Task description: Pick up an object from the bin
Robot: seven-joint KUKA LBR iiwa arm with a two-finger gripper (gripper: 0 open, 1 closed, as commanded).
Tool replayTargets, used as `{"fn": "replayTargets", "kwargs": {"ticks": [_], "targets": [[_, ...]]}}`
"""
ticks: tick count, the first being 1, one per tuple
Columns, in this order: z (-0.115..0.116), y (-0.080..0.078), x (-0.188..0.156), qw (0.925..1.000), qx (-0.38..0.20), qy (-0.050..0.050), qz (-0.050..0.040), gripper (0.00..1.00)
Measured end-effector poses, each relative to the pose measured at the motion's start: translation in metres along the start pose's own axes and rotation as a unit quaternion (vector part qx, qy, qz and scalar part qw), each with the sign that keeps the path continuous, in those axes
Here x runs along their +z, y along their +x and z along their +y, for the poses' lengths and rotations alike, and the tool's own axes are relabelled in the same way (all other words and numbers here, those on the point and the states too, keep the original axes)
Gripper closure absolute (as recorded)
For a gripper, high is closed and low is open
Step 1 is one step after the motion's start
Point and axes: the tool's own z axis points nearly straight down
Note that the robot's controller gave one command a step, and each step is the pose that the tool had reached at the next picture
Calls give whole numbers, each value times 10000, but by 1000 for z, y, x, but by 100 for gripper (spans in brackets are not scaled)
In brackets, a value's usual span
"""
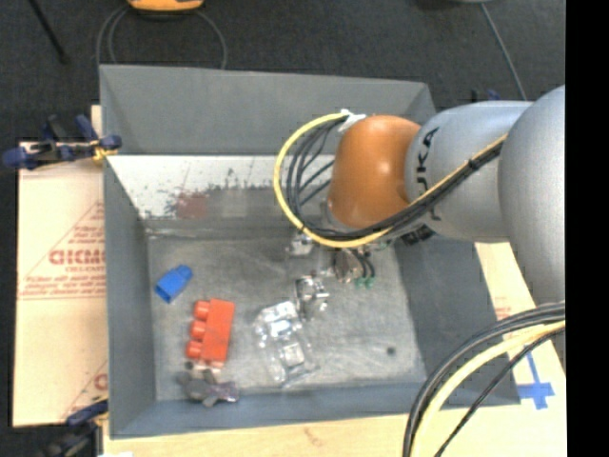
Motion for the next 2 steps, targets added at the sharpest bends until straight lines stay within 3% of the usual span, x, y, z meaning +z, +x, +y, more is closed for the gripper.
{"fn": "replayTargets", "kwargs": {"ticks": [1, 2], "targets": [[-16, -44, 5, 9928, 1196, 7, -4, 0], [-7, -53, 15, 9762, 2168, 4, -1, 0]]}}
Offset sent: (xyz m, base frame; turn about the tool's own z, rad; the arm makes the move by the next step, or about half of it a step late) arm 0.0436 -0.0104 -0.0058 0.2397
